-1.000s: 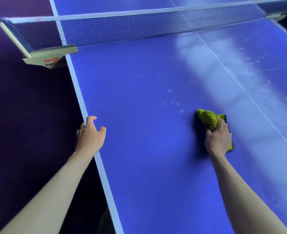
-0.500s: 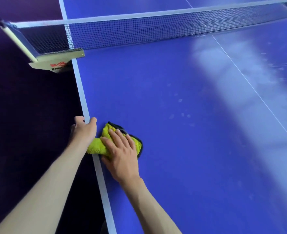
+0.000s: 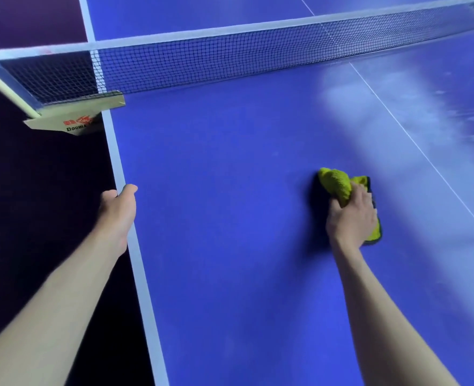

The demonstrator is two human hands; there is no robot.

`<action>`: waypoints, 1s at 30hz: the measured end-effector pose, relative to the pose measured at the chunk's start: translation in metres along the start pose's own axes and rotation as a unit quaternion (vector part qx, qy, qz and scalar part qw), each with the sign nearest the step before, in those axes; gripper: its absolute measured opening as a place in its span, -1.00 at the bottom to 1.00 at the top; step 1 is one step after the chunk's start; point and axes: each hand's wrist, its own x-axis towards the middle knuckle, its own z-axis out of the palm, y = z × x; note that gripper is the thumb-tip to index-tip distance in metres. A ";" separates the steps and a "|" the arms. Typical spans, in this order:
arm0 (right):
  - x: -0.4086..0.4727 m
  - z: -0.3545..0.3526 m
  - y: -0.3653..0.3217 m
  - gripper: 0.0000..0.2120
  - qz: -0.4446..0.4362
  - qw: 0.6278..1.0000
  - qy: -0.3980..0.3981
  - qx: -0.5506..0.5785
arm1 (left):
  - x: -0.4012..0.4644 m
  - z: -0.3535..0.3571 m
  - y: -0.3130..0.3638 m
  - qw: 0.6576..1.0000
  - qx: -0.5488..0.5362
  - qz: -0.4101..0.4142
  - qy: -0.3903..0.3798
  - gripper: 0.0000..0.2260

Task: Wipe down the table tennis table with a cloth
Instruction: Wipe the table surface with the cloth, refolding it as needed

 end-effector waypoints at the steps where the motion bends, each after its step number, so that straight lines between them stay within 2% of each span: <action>1: -0.011 0.007 -0.013 -0.43 -0.010 1.000 0.003 -0.001 | 0.001 -0.001 -0.001 1.000 -0.011 0.001 0.006 -0.59; 3: -0.043 0.027 -0.048 -0.37 -0.090 0.996 -0.012 0.013 | 0.002 -0.003 -0.005 1.000 -0.025 0.003 0.018 -0.55; 5: -0.091 0.049 -0.089 -0.36 -0.197 0.978 -0.060 0.030 | 0.006 -0.005 -0.008 0.999 -0.026 0.003 0.023 -0.55; 9: -0.197 0.082 -0.161 -0.46 -0.393 0.902 -0.175 0.043 | 0.007 -0.008 -0.007 0.998 -0.055 0.000 0.044 -0.80; 11: -0.222 0.092 -0.174 -0.52 -0.451 0.868 -0.203 0.042 | 0.007 -0.011 -0.006 0.998 -0.048 -0.001 0.048 -0.77; 14: -0.198 0.097 -0.166 -0.50 -0.494 0.847 -0.194 0.029 | 0.005 -0.016 -0.001 0.999 -0.037 0.001 0.015 -0.75; 16: -0.163 0.091 -0.149 -0.45 -0.473 0.863 -0.176 0.031 | 0.008 -0.025 0.001 1.000 -0.005 0.015 -0.006 -0.71; 18: -0.113 0.080 -0.127 -0.42 -0.408 0.902 -0.141 0.027 | 0.014 -0.036 0.005 0.999 0.022 0.029 -0.024 -0.63; 22: -0.017 0.052 -0.082 -0.42 -0.189 0.980 -0.054 -0.014 | 0.024 -0.043 0.016 0.990 0.098 0.104 -0.022 -0.53; 24: 0.009 0.046 -0.075 -0.41 -0.076 0.997 -0.023 -0.022 | 0.024 -0.036 0.023 0.977 0.137 0.162 -0.020 -0.57; 26: 0.012 0.050 -0.086 -0.43 -0.005 1.000 -0.004 -0.015 | 0.027 -0.025 0.029 0.967 0.150 0.202 -0.030 -0.59; 28: -0.006 0.062 -0.112 -0.44 0.010 1.000 0.004 -0.011 | 0.034 -0.017 0.034 0.962 0.158 0.220 -0.038 -0.57; 30: -0.043 0.078 -0.144 -0.39 -0.072 0.997 -0.013 -0.004 | 0.041 -0.011 0.037 0.957 0.178 0.228 -0.034 -0.55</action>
